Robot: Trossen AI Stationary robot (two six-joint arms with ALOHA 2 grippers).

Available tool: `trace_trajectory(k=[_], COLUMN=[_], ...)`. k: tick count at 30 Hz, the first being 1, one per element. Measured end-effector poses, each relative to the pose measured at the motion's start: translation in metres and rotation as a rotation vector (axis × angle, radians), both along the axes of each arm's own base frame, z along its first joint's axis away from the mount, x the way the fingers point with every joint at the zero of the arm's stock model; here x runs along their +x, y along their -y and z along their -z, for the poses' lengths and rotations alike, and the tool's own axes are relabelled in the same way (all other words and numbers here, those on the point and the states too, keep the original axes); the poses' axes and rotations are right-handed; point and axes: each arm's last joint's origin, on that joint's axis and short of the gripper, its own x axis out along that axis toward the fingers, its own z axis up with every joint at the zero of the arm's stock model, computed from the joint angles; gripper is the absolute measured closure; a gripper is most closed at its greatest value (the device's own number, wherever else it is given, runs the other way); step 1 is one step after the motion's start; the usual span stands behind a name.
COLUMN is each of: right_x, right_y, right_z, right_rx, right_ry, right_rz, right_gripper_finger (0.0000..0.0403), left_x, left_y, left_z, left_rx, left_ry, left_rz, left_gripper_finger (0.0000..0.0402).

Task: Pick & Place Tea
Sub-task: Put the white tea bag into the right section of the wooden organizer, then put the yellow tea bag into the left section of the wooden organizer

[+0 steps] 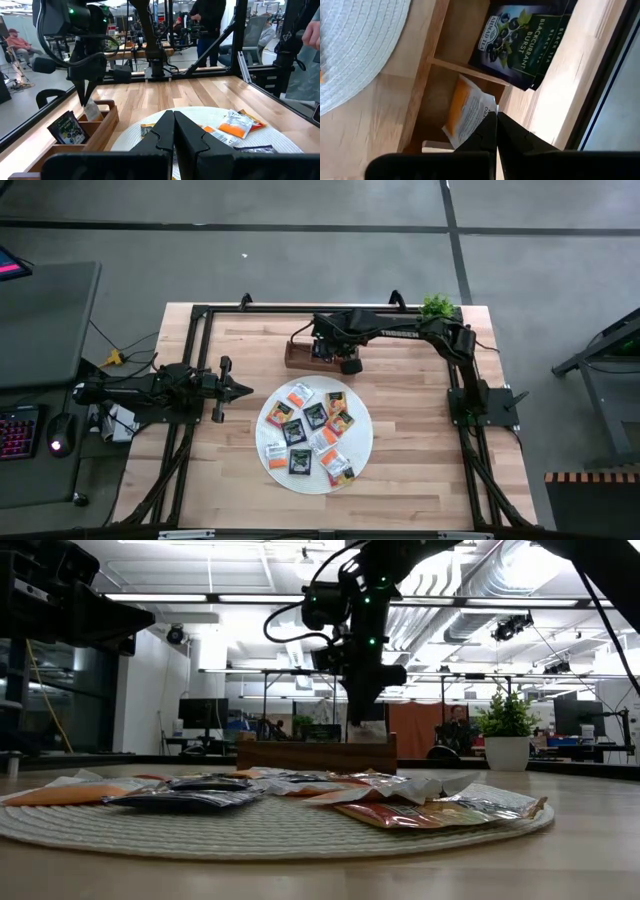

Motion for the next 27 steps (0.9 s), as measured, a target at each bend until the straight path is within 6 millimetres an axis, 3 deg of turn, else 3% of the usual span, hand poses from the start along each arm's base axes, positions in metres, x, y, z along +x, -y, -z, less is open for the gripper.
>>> trace_trajectory(k=[12, 27], right_x=[0.0003, -0.0017], right_y=[0.0001, 0.0013], right_z=[-0.0001, -0.0041], right_rx=[-0.002, -0.059], right_ry=[0.009, 0.008], right_rz=[0.027, 0.078], right_gripper_finger=[0.0385, 0.0263], left_x=[0.0000, 0.0000], left_y=[0.0000, 0.0000], left_z=[0.0000, 0.0000], left_rx=[0.000, 0.000], left_ry=[0.000, 0.000], left_rz=[0.000, 0.000], left_gripper_finger=[0.0402, 0.0402])
